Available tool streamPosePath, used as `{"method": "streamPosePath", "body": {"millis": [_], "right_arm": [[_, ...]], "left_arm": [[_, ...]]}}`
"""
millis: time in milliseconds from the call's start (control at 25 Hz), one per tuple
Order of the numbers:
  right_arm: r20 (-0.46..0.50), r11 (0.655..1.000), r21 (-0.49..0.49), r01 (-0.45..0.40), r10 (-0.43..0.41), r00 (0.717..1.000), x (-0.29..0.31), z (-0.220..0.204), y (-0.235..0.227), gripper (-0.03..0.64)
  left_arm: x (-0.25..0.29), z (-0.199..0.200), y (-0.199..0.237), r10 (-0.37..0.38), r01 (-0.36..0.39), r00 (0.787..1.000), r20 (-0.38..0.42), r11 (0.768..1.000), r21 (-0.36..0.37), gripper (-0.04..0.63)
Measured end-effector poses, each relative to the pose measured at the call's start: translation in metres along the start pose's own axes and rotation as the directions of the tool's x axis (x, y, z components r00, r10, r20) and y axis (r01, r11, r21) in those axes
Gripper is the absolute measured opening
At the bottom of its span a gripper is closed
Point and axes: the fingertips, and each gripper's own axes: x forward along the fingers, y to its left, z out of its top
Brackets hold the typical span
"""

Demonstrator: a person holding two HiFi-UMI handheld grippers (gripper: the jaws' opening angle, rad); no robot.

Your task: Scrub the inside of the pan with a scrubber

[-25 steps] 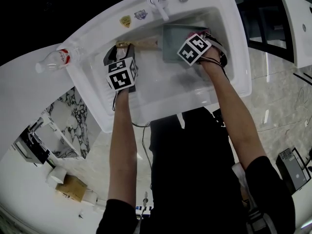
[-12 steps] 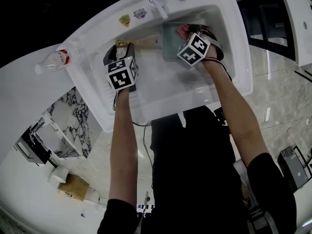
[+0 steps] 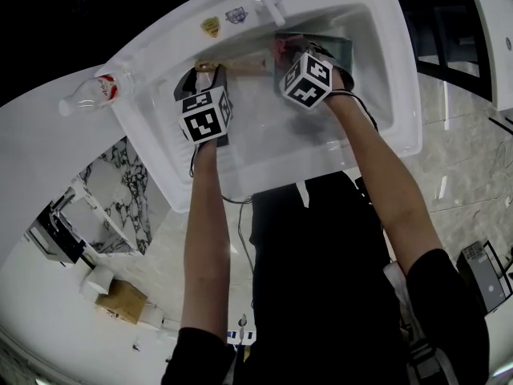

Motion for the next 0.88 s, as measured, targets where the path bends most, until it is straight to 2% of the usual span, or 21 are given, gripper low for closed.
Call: {"method": "streamPosePath", "body": {"millis": [120,240,320,360,440,520,640,760,880], "right_arm": [[0.0,0.986,-0.081,-0.143,0.143,0.99,-0.008,-0.007,0.036,0.038],[-0.028,0.947,-0.194,-0.255,0.254,0.967,-0.018,-0.02,0.068,0.038],[-0.082,0.919,-0.248,-0.308,0.297,0.951,-0.023,-0.033,0.078,0.038],[-0.106,0.915,-0.253,-0.314,0.296,0.949,-0.024,-0.038,0.077,0.038],[-0.117,0.935,-0.227,-0.274,0.253,0.96,-0.023,-0.042,0.062,0.038],[-0.085,0.964,-0.187,-0.19,0.176,0.981,-0.02,-0.04,0.04,0.038],[-0.032,0.987,-0.141,-0.081,0.078,0.996,-0.014,-0.031,0.012,0.038],[-0.044,0.996,-0.09,0.017,-0.021,0.999,-0.012,-0.029,-0.01,0.038],[-0.124,0.988,-0.072,0.134,-0.142,0.982,-0.016,-0.045,-0.03,0.038]], "left_arm": [[-0.001,0.0,-0.001,-0.001,0.001,1.0,-0.005,1.0,0.006,0.261],[-0.001,0.0,-0.001,0.001,-0.001,1.0,-0.01,1.0,0.006,0.261],[-0.001,0.0,-0.001,0.002,-0.002,1.0,-0.009,1.0,0.006,0.259],[-0.001,0.0,-0.001,0.002,-0.002,1.0,-0.009,1.0,0.006,0.261],[-0.001,0.0,-0.001,0.002,-0.002,1.0,-0.008,1.0,0.009,0.259],[0.0,0.001,-0.001,0.0,0.0,1.0,-0.007,1.0,0.012,0.261],[0.0,0.0,-0.001,0.0,0.0,1.0,-0.005,1.0,0.01,0.261],[0.0,0.001,-0.001,0.004,-0.004,1.0,-0.005,1.0,0.005,0.259],[0.0,0.0,-0.002,0.005,-0.005,1.0,-0.006,1.0,0.005,0.259]]}}
